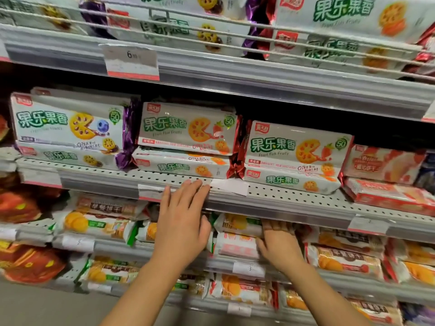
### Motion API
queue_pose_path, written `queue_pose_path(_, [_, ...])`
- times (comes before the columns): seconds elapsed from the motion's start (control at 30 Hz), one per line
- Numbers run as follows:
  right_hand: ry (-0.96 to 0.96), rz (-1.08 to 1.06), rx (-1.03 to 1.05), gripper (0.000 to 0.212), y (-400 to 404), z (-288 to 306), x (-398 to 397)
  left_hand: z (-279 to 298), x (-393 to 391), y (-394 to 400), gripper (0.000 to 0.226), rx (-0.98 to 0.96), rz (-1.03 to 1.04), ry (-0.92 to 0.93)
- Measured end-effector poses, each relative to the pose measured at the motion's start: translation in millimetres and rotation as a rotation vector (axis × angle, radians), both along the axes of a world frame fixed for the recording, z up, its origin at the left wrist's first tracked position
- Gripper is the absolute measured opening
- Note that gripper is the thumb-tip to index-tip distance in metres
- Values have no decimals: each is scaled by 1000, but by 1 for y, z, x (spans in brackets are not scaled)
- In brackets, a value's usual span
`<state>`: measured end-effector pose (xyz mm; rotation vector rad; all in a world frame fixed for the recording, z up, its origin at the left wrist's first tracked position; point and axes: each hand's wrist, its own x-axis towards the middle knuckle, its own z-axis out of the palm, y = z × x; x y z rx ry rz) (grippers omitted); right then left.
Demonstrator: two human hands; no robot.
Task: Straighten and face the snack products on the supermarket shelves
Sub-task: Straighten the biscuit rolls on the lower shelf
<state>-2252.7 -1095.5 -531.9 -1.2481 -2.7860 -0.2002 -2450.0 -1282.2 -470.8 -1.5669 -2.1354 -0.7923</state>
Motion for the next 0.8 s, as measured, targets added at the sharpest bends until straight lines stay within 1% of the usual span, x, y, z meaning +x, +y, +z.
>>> queue_pose_path(0.1, [-28,-12,75,42,2,0,2,-5,5,-2,64,21,-2,-82])
queue_pose_path(0.17, [-36,19,112,44,5,6,3,-4,6,-2,64,13,-15,-121])
queue_pose_path(0.23, [-68,47,77,38,5,15,2,-2,6,-4,65,-13,-39,-142])
queue_pose_path(0.3, [-119,37,63,32,4,22,3,-1,6,-12,65,15,-111,-190])
queue_pose_path(0.37, [-83,42,103,29,0,19,5,-3,9,-31,60,112,-190,-392])
queue_pose_path(0.4, [-31,60,127,33,-4,13,9,-8,10,-43,56,168,-200,-509])
queue_pose_path(0.47, [126,120,146,46,-19,-3,17,-32,9,-68,43,248,-163,-658])
queue_pose_path(0.53, [285,154,102,56,-39,-13,21,-70,4,-86,35,212,-103,-847])
queue_pose_path(0.6, [371,205,75,61,-60,-21,13,-112,-6,-100,25,150,-39,-1108])
queue_pose_path(0.63, [392,239,58,63,-69,-26,6,-128,-10,-104,22,159,-23,-1224])
queue_pose_path(0.67, [407,272,41,65,-79,-31,-3,-138,-15,-106,25,186,-33,-1324])
queue_pose_path(0.7, [429,303,18,66,-88,-34,-15,-143,-21,-107,32,220,-70,-1393])
queue_pose_path(0.8, [513,364,-115,65,-114,-51,-46,-146,-35,-99,59,322,-103,-1527])
